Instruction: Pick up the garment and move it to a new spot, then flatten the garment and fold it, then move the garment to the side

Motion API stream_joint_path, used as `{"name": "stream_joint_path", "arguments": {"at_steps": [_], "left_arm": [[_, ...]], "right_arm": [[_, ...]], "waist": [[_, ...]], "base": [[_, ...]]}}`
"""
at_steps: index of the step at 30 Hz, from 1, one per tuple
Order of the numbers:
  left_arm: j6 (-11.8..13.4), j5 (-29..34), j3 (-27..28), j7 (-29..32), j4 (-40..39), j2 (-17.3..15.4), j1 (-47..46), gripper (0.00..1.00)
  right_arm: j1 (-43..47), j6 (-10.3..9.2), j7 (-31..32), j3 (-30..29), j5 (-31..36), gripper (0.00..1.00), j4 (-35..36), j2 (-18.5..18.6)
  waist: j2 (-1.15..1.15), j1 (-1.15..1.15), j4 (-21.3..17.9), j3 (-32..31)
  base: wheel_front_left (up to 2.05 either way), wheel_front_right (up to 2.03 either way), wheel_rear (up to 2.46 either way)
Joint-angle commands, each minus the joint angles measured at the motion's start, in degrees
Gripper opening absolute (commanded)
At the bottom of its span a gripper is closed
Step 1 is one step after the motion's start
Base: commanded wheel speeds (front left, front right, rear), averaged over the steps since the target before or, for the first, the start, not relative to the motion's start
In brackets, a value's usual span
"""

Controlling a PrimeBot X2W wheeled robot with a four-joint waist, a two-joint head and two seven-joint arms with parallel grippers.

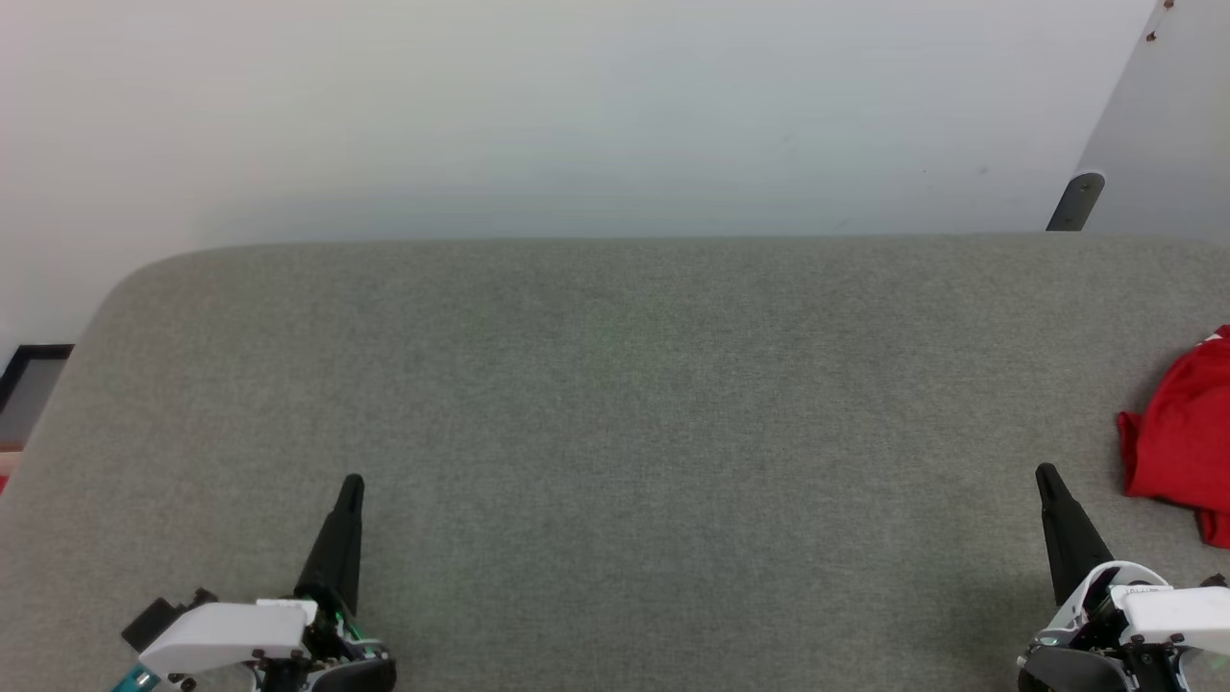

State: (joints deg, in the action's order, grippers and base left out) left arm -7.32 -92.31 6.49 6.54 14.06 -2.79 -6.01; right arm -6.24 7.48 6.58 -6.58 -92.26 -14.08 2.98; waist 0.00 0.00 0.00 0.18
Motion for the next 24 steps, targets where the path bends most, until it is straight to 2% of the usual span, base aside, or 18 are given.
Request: {"name": "stream_joint_path", "arguments": {"at_steps": [1,24], "left_arm": [[-0.3,-0.2,0.1,0.2,0.0,0.0,-0.6,0.0],[-0.3,-0.2,0.1,0.2,0.0,0.0,-0.6,0.0]], "right_arm": [[-0.2,0.02,0.1,0.0,-0.3,0.0,0.0,-0.2],[-0.2,0.02,0.1,0.0,-0.3,0.0,0.0,-0.2]], "waist": [[0.0,0.0,0.0,0.0],[0.0,0.0,0.0,0.0]], "base": [[0.0,0.0,0.0],[0.0,0.0,0.0]]}}
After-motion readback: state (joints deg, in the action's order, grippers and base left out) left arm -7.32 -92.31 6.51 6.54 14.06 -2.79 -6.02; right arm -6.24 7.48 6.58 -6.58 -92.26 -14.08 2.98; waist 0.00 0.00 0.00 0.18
